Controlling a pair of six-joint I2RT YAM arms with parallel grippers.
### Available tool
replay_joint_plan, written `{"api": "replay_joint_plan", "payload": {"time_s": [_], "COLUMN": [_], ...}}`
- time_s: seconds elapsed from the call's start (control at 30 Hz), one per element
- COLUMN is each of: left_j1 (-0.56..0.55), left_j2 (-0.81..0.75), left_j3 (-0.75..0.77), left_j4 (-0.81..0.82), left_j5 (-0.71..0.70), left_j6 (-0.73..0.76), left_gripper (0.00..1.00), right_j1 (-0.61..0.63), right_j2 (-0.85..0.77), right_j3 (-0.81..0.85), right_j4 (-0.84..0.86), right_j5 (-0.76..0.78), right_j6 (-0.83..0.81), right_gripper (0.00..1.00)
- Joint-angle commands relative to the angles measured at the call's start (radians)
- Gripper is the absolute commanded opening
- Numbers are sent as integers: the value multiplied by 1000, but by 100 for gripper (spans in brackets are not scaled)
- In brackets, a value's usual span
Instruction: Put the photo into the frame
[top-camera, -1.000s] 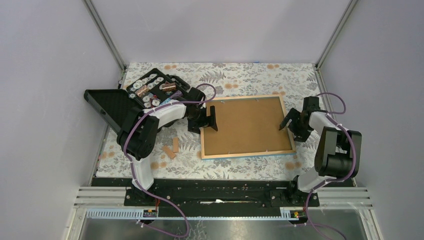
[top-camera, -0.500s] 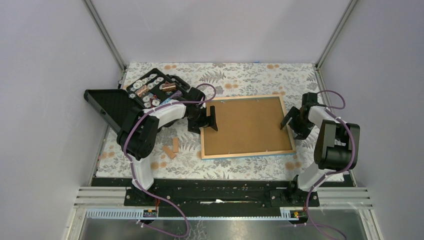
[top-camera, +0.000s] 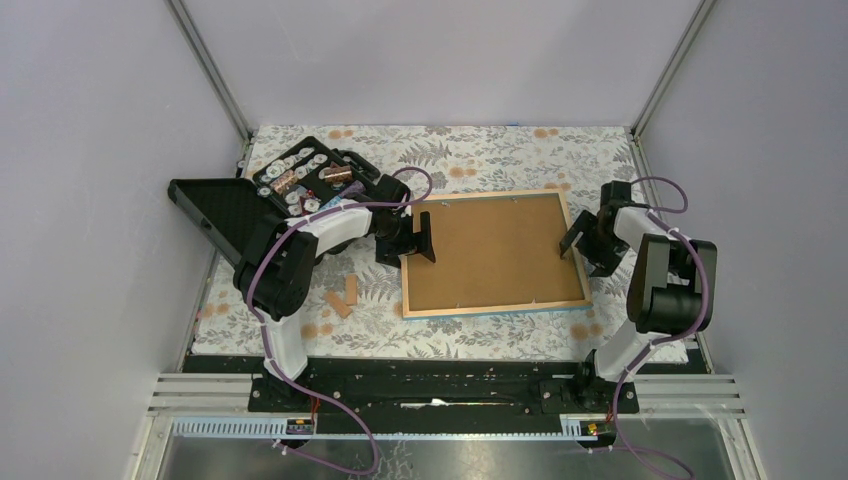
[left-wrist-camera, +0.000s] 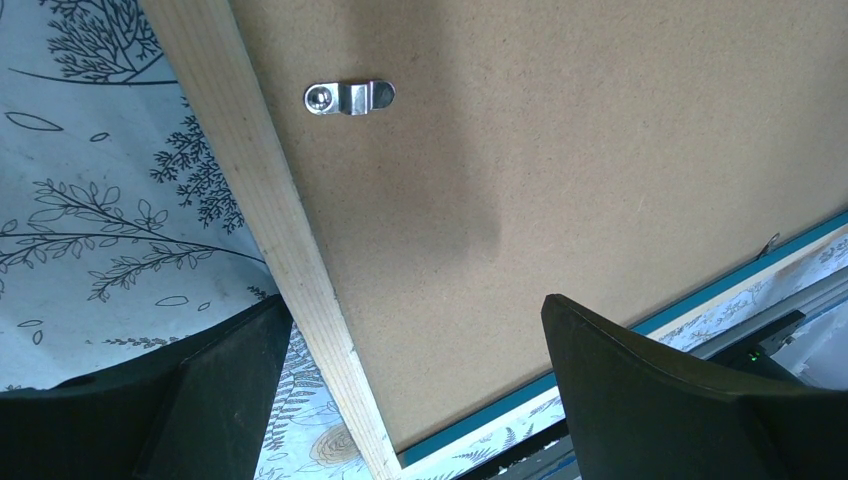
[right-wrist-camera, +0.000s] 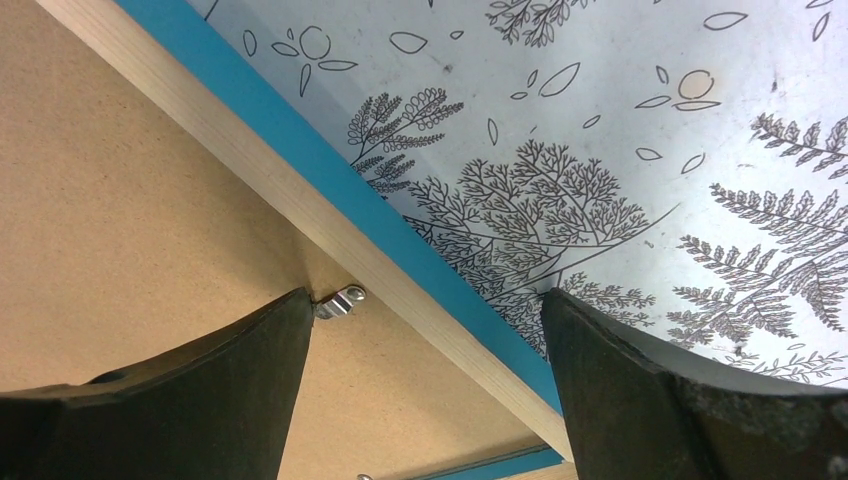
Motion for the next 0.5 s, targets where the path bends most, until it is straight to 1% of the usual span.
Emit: {"api": "replay_joint_plan", "payload": {"time_s": [0.0, 0.17, 0.3, 0.37, 0.4, 0.47], "left_j1": [-4, -4, -3, -4, -4, -4], "left_j2": [-54, -54, -54, -55, -57, -59], "left_j3": [8, 8, 8, 8, 8, 8], "left_j4": [51, 50, 50, 50, 50, 51], "left_j5": [40, 39, 40, 41, 41, 39], "left_j6": [6, 7, 9, 10, 9, 10], "left_gripper": [99, 99, 99, 99, 99, 99], "right_j1": [30, 55, 56, 56, 56, 56], "right_j2": [38, 23, 11, 6, 2, -4], "right_j3": [16, -39, -79, -88, -90, -88], "right_j4": [-9, -1, -1, -9, -11, -12], "right_j5": [47, 64, 74, 87, 89, 82], "right_j6": [12, 9, -18, -29, -32, -42], "right_gripper": [90, 87, 80, 79, 75, 64]}}
